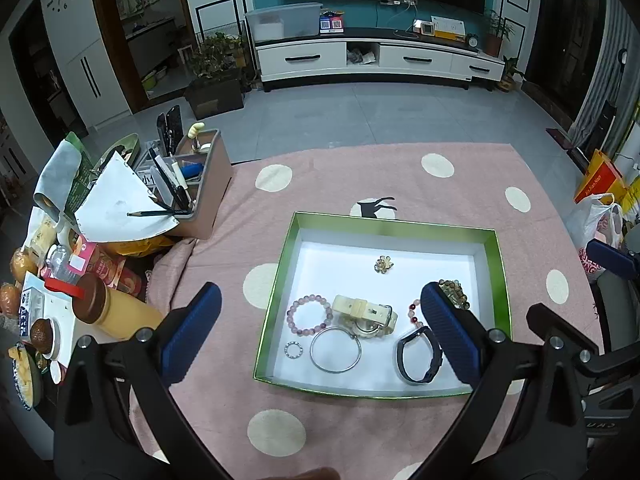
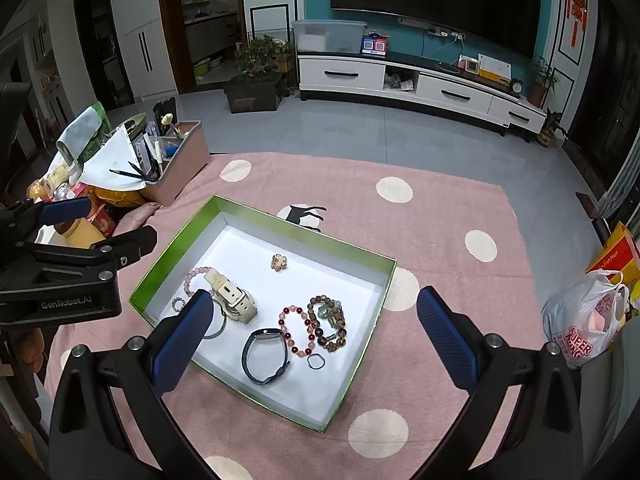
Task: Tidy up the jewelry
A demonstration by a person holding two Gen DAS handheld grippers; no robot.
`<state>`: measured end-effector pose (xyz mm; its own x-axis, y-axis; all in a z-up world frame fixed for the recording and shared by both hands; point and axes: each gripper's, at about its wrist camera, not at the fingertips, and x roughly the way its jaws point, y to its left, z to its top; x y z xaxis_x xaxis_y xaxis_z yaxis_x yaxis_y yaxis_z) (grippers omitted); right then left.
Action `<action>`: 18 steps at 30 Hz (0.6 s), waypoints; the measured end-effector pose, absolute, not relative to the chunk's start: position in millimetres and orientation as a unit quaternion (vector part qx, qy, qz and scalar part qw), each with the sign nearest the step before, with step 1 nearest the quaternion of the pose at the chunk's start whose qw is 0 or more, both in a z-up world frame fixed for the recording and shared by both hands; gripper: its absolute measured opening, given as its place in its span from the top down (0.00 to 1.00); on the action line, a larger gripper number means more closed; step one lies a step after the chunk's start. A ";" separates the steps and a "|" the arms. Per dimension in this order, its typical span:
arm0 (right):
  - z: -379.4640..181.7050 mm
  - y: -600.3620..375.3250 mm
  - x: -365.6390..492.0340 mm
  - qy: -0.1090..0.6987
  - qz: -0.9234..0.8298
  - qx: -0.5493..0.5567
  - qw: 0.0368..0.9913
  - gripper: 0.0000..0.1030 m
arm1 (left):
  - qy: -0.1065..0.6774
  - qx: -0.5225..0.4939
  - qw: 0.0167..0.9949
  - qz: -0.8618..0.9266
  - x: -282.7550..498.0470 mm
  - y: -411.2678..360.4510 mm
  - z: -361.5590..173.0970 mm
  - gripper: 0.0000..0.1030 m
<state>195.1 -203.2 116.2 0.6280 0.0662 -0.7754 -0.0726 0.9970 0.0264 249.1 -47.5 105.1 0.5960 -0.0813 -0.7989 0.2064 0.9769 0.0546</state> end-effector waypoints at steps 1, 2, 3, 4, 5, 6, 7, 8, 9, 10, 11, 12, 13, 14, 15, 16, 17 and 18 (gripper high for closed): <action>115.5 -203.3 195.9 0.430 0.038 -0.003 0.902 0.01 | 0.442 0.071 0.890 -0.081 249.3 -47.6 104.9 0.02; 114.7 -203.2 196.2 0.431 0.038 -0.003 0.902 0.01 | 0.443 0.071 0.890 -0.081 249.7 -47.7 104.5 0.02; 114.1 -203.4 196.9 0.431 0.037 -0.003 0.901 0.01 | 0.443 0.071 0.890 -0.081 250.2 -47.8 104.0 0.02; 113.6 -203.5 197.2 0.432 0.037 -0.002 0.901 0.01 | 0.444 0.071 0.890 -0.081 250.9 -47.7 103.3 0.02; 113.4 -203.7 197.6 0.432 0.036 -0.001 0.901 0.01 | 0.444 0.071 0.890 -0.081 250.9 -48.1 102.8 0.02; 113.3 -203.8 197.8 0.432 0.036 -0.001 0.901 0.01 | 0.444 0.071 0.889 -0.080 251.1 -48.4 102.3 0.02; 112.9 -203.8 197.9 0.433 0.035 -0.001 0.901 0.01 | 0.445 0.071 0.889 -0.080 251.2 -48.4 102.1 0.02; 112.3 -203.9 197.7 0.433 0.035 -0.002 0.901 0.01 | 0.445 0.071 0.889 -0.080 251.4 -48.5 101.6 0.02; 112.2 -203.8 197.8 0.433 0.035 -0.002 0.901 0.01 | 0.445 0.072 0.889 -0.080 251.4 -48.7 101.2 0.02; 112.4 -204.0 197.6 0.433 0.035 -0.002 0.901 0.01 | 0.445 0.072 0.889 -0.080 251.4 -48.6 101.1 0.02; 112.3 -204.0 197.8 0.433 0.035 -0.002 0.901 0.01 | 0.445 0.071 0.889 -0.080 251.5 -48.5 101.2 0.02; 112.3 -204.1 197.9 0.433 0.035 -0.002 0.901 0.01 | 0.445 0.071 0.889 -0.080 251.4 -48.5 101.2 0.02; 112.2 -204.3 198.0 0.433 0.035 -0.001 0.901 0.01 | 0.445 0.071 0.889 -0.080 251.5 -48.6 101.0 0.02; 112.3 -204.0 197.8 0.433 0.035 -0.001 0.901 0.01 | 0.445 0.071 0.889 -0.079 251.7 -48.6 100.7 0.02; 112.0 -204.1 197.9 0.433 0.035 -0.001 0.901 0.01 | 0.445 0.071 0.889 -0.080 251.5 -48.6 101.1 0.02; 111.7 -204.3 197.8 0.433 0.035 -0.001 0.901 0.01 | 0.446 0.071 0.889 -0.080 251.8 -48.7 100.3 0.02; 111.3 -204.3 198.1 0.433 0.035 -0.001 0.901 0.01 | 0.446 0.072 0.889 -0.079 251.6 -48.7 101.1 0.02; 111.5 -204.3 198.0 0.433 0.035 -0.001 0.901 0.01 | 0.447 0.071 0.888 -0.078 252.0 -48.8 100.3 0.02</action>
